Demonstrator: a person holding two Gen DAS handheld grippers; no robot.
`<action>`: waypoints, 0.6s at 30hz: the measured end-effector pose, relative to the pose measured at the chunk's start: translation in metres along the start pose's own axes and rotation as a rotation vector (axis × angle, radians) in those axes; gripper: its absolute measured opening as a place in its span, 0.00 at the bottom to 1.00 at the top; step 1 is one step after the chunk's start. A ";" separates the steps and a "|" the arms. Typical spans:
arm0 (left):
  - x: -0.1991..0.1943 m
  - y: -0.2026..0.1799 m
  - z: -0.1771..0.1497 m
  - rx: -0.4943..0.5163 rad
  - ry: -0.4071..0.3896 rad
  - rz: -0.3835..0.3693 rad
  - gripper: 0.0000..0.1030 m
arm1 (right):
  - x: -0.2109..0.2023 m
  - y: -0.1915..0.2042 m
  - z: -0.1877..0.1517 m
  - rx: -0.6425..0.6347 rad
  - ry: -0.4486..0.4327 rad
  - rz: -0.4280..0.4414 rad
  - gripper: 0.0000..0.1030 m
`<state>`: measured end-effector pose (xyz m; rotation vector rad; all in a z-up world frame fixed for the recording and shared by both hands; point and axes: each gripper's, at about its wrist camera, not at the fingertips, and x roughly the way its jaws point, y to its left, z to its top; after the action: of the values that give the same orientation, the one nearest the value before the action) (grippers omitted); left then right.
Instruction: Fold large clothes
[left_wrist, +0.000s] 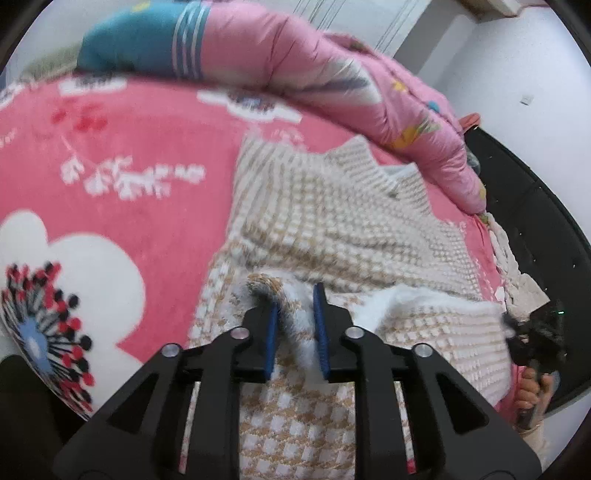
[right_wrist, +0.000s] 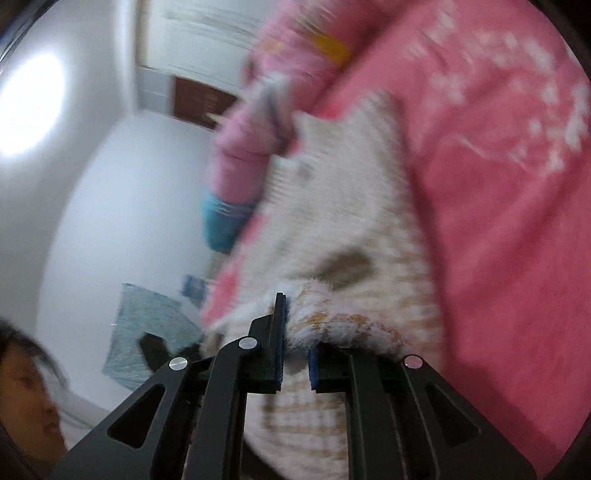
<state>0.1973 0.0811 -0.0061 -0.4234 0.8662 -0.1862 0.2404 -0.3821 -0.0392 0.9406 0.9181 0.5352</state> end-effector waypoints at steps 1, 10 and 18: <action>-0.001 0.003 0.000 -0.010 0.002 -0.014 0.21 | 0.004 -0.004 0.002 0.016 0.024 -0.010 0.11; -0.043 0.007 0.007 0.051 -0.158 0.080 0.57 | -0.055 0.019 0.018 -0.087 -0.157 -0.099 0.67; -0.030 -0.075 -0.027 0.244 -0.054 -0.176 0.57 | 0.006 0.123 -0.045 -0.603 0.055 -0.317 0.67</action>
<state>0.1580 0.0160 0.0316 -0.2742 0.7425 -0.4364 0.2042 -0.2955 0.0518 0.2313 0.8620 0.5228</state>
